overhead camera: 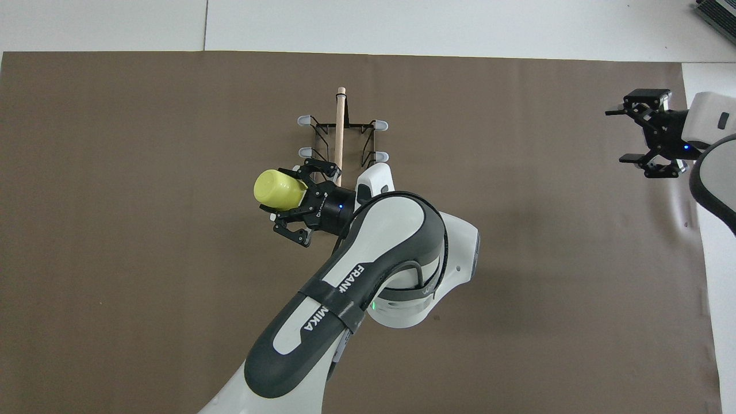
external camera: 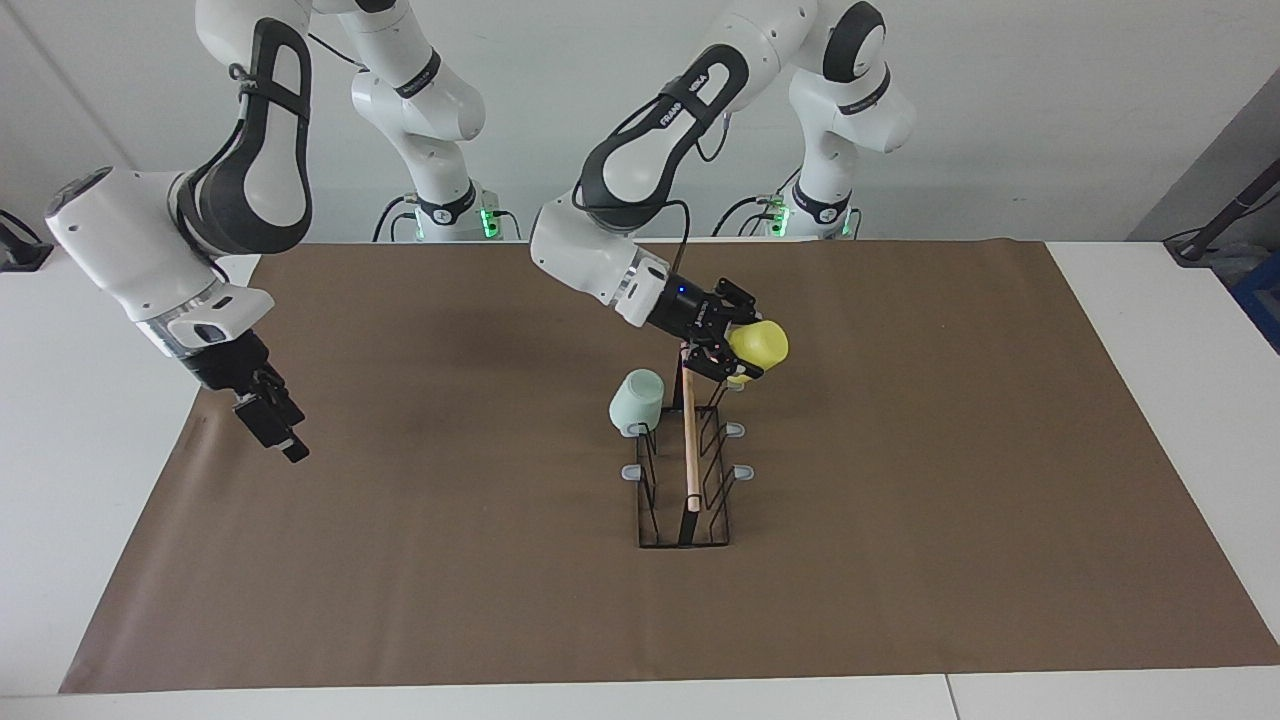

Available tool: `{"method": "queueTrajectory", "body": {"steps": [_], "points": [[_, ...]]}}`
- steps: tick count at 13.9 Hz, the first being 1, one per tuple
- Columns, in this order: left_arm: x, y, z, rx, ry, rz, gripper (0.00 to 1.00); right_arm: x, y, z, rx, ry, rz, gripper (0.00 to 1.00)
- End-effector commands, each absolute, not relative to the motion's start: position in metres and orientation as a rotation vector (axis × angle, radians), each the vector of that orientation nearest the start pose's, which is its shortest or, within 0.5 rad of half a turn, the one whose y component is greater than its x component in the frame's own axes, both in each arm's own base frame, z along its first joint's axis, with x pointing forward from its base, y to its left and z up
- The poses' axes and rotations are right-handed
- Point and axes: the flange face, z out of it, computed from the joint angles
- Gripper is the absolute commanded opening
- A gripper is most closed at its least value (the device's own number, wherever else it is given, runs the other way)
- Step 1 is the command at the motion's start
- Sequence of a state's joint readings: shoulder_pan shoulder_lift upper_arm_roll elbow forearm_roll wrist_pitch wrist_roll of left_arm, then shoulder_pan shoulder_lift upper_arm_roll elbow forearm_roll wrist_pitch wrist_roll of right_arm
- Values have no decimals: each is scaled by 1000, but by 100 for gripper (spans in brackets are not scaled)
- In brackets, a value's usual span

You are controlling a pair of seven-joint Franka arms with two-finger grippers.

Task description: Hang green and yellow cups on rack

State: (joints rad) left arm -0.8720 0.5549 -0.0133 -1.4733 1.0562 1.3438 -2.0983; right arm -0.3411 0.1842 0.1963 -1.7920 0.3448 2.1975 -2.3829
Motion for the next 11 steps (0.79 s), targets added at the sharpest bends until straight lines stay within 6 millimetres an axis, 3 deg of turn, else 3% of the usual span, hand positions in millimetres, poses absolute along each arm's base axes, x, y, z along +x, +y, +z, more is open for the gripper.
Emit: {"method": "queueTrajectory", "body": {"steps": [1, 5, 11], "points": [[503, -439, 395, -1795, -1109, -1258, 0, 622, -59, 518, 1753, 2456, 450, 100], [498, -439, 378, -1807, -1072, -1256, 0, 604, -12, 549, 2047, 2273, 332, 100], [501, -433, 366, -1820, -1058, -1250, 0, 581, 34, 558, 2503, 1958, 218, 100]]}}
